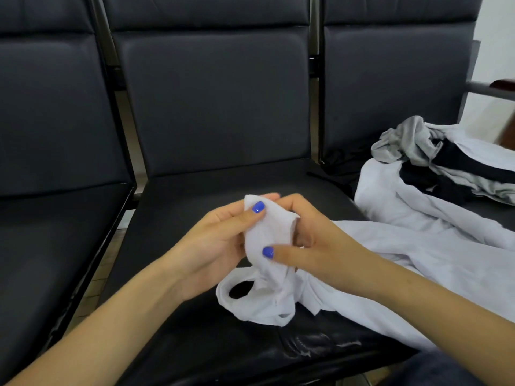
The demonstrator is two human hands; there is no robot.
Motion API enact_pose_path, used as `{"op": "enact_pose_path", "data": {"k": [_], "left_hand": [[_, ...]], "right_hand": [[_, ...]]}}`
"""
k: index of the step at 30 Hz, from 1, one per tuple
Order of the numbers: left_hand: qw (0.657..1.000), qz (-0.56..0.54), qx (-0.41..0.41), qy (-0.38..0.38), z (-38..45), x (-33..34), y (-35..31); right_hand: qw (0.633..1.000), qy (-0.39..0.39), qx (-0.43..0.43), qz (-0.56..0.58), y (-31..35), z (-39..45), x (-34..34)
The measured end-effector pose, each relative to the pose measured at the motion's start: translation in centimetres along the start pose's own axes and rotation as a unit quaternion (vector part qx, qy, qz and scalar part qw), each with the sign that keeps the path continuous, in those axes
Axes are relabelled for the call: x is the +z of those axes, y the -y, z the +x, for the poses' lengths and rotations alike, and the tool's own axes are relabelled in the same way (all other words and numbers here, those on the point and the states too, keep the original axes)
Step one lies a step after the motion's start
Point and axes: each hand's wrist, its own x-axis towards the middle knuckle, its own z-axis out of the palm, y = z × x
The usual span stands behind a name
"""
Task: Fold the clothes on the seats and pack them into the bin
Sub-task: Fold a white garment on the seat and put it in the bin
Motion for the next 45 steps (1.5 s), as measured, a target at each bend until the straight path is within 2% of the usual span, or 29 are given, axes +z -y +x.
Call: {"op": "enact_pose_path", "data": {"k": [4,6,9,11,15,18,20,21,24,27,29,32,34,41,45], "left_hand": [[0.994,-0.031,0.069,-0.076,0.1,-0.1,-0.3],[0.987,-0.041,0.100,-0.116,0.2,-0.3,-0.6],[0.976,-0.029,0.128,-0.171,0.0,-0.5,-1.1],[0.966,-0.023,0.153,-0.206,0.0,-0.8,-1.4],[0.945,-0.013,0.181,-0.272,-0.1,-1.5,-1.9],[0.937,-0.009,0.170,-0.304,0.0,-1.8,-1.8],[0.936,-0.007,0.167,-0.311,0.0,-1.6,-1.8],[0.935,-0.005,0.167,-0.312,0.0,-1.5,-1.7],[0.931,0.001,0.167,-0.324,0.1,-1.2,-1.7],[0.930,-0.001,0.159,-0.332,0.3,-1.4,-1.6],[0.932,0.005,0.158,-0.325,0.3,-1.4,-1.6],[0.936,0.021,0.158,-0.314,0.3,-1.2,-1.3],[0.937,0.035,0.154,-0.311,0.3,-1.2,-1.2],[0.933,0.056,0.145,-0.324,0.5,-1.1,-1.1],[0.926,0.081,0.144,-0.340,0.8,-1.1,-1.0]], "right_hand": [[0.998,0.031,0.002,-0.056,-0.1,0.1,0.2],[0.988,0.070,0.022,-0.135,-0.4,0.2,-0.2],[0.953,0.118,0.059,-0.273,-0.9,0.1,-1.0],[0.940,0.085,0.086,-0.318,-1.3,0.2,-1.8],[0.930,-0.021,0.152,-0.335,-2.1,0.2,-4.2],[0.938,-0.108,0.228,-0.240,-3.0,0.3,-5.8],[0.949,-0.132,0.278,-0.073,-3.1,0.3,-6.4],[0.949,-0.121,0.290,0.030,-2.9,0.3,-6.4],[0.923,-0.093,0.271,0.257,-2.5,0.1,-6.3],[0.917,-0.088,0.228,0.315,-2.3,0.2,-6.2],[0.929,-0.052,0.230,0.284,-2.3,0.1,-5.8],[0.954,-0.011,0.264,0.145,-3.0,-0.2,-5.0],[0.957,0.005,0.279,0.077,-3.4,-0.3,-4.5],[0.926,0.136,0.308,-0.171,-3.5,0.0,-3.2],[0.899,0.194,0.333,-0.208,-3.3,-0.1,-2.4]]}}
